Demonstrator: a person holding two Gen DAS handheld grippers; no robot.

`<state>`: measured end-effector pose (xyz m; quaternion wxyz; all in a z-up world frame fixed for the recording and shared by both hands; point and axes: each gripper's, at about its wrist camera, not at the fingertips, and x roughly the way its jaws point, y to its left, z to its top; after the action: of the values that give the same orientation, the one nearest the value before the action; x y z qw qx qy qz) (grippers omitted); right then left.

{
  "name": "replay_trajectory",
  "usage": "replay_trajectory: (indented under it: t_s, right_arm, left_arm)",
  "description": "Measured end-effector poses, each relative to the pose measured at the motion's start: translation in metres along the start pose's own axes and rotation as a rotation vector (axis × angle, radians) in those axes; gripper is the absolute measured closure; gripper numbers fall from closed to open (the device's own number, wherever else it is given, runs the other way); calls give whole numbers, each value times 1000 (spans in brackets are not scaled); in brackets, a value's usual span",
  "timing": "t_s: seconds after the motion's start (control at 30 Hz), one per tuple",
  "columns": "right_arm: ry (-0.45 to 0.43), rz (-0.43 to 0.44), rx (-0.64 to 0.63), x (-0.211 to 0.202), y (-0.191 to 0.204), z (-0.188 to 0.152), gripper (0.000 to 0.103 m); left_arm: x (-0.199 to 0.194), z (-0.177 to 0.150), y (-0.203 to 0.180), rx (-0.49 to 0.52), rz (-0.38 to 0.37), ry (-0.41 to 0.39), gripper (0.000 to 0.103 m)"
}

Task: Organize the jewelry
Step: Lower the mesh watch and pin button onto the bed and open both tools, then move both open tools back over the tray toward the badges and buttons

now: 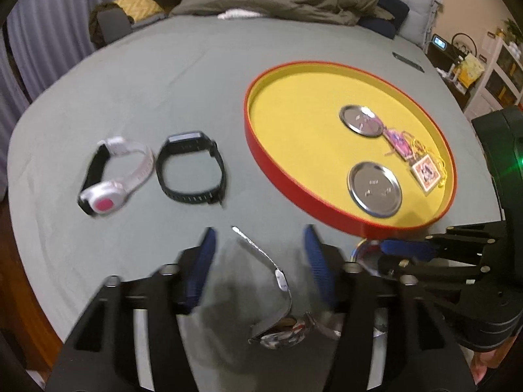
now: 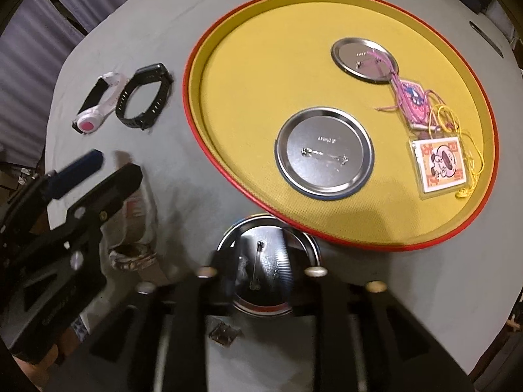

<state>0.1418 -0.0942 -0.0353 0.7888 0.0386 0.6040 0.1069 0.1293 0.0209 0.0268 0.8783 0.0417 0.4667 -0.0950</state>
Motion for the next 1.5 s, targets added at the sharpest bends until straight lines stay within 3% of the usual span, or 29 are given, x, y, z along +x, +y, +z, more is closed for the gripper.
replay_trajectory:
  t_s: [0.17,0.23,0.3,0.7,0.93,1.2,1.5]
  right_arm:
    - [2,20,-7,-17,-7,0,69]
    - [3,28,-12,-23,-9,2,65]
    - [-5,32,-13,-31,-12,4,60]
    - [-94,-5,20,-75,-48,21,58]
    - [-135,-28,79,-85,-77,45,58]
    - [-102,-71,110,-59,-114,81,58]
    - [-18,-82,132,-19,-131,86,58]
  left_arm:
    - [-10,8,-3,-3,3,-21,29]
    - [-16,12,-4,-10,2,-35,18]
    - [-20,16,-6,-20,-3,-45,14]
    - [-29,61,-35,-20,-24,-79,10]
    - [-5,89,-61,37,-14,-60,9]
    - [46,92,-90,109,-56,32,9]
    - [84,73,-117,179,-98,110,9]
